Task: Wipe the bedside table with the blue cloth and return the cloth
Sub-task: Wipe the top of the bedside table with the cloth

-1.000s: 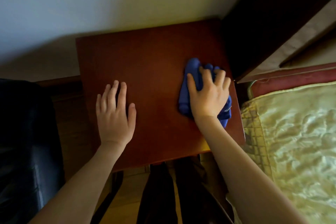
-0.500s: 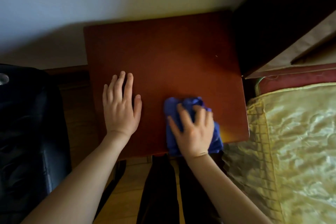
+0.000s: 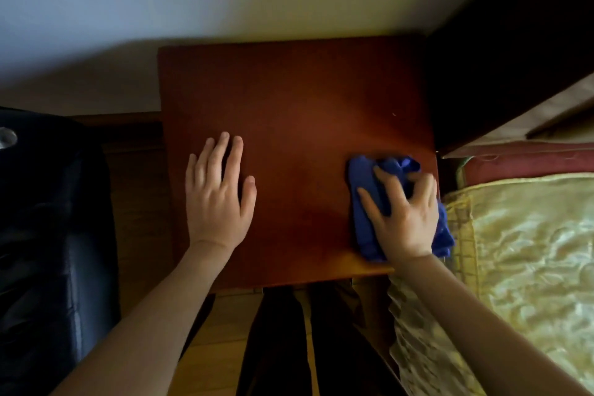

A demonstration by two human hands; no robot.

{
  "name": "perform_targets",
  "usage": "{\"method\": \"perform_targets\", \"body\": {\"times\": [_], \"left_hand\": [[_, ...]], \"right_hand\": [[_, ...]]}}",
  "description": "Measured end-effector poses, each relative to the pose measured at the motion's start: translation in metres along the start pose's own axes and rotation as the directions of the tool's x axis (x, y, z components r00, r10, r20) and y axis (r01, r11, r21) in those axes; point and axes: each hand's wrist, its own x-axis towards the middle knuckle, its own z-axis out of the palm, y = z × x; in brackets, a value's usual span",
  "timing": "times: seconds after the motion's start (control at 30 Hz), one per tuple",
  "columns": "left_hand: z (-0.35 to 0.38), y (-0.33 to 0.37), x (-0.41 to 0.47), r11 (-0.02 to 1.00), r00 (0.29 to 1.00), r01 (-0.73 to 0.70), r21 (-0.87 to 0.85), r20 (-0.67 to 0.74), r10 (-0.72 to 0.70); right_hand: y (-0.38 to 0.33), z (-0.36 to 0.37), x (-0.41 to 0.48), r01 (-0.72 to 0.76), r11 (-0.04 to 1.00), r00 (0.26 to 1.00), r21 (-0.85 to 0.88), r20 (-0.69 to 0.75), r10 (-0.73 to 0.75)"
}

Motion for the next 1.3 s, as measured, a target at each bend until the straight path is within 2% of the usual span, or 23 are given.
{"method": "perform_targets", "body": {"times": [0.07,0.13,0.23,0.33,0.5,0.57,0.73,0.83,0.9,0.97,1.03,1.1,1.13,1.2,1.3], "left_hand": [[0.001,0.0,0.001,1.0,1.0,0.008,0.002,0.004,-0.008],[0.002,0.0,0.002,1.0,1.0,0.007,0.003,-0.001,-0.007],[0.001,-0.001,0.001,1.0,1.0,0.003,-0.003,-0.01,-0.003],[-0.001,-0.001,0.001,1.0,1.0,0.016,-0.009,0.006,-0.016],[-0.006,0.001,0.002,0.999,0.998,0.032,-0.014,0.046,-0.031],[-0.004,0.001,0.001,0.999,0.999,0.032,-0.016,0.038,-0.031],[0.002,-0.003,0.001,1.0,1.0,0.01,0.008,0.0,-0.01],[0.001,-0.002,0.001,1.0,1.0,0.004,0.008,-0.003,-0.004],[0.0,-0.002,0.001,1.0,1.0,0.013,0.008,0.011,-0.013],[-0.003,-0.001,0.001,1.0,0.999,0.023,0.001,0.024,-0.023],[-0.004,0.0,0.002,0.999,0.999,0.035,-0.012,0.031,-0.034],[-0.003,0.0,0.001,0.999,0.999,0.034,-0.028,0.021,-0.033],[-0.002,0.0,0.002,0.999,1.0,0.024,-0.03,0.012,-0.024],[0.0,-0.002,0.001,1.0,1.0,0.011,-0.023,0.002,-0.011],[0.0,-0.003,0.001,1.0,1.0,0.009,-0.018,-0.001,-0.009]], "right_hand": [[0.001,0.015,0.048,0.005,1.0,1.0,0.004,-0.03,-0.005],[0.001,0.029,0.103,-0.088,0.996,0.993,-0.005,-0.074,0.088],[0.006,0.04,0.164,-0.193,0.981,0.98,-0.029,-0.048,0.192],[0.005,0.035,0.159,-0.187,0.982,0.982,-0.02,-0.03,0.186],[-0.003,0.019,0.072,-0.13,0.991,0.991,-0.043,-0.007,0.13],[0.0,0.023,0.084,-0.13,0.991,0.992,-0.032,-0.014,0.129],[-0.002,0.045,0.172,-0.249,0.967,0.968,-0.062,-0.045,0.246],[-0.002,0.048,0.19,-0.231,0.971,0.973,-0.064,-0.038,0.229],[-0.007,0.042,0.165,-0.192,0.981,0.981,-0.039,-0.03,0.191],[-0.022,0.031,0.113,-0.084,0.996,0.996,0.002,0.004,0.084],[-0.034,0.023,0.062,0.094,0.994,0.992,0.055,0.081,-0.098],[-0.033,0.023,0.055,0.238,0.965,0.962,0.113,0.112,-0.251],[-0.031,0.027,0.068,0.264,0.957,0.954,0.122,0.111,-0.278],[-0.035,0.04,0.109,0.24,0.964,0.967,0.111,0.066,-0.248],[-0.052,0.059,0.173,0.081,0.995,0.996,0.066,0.024,-0.083]]}}
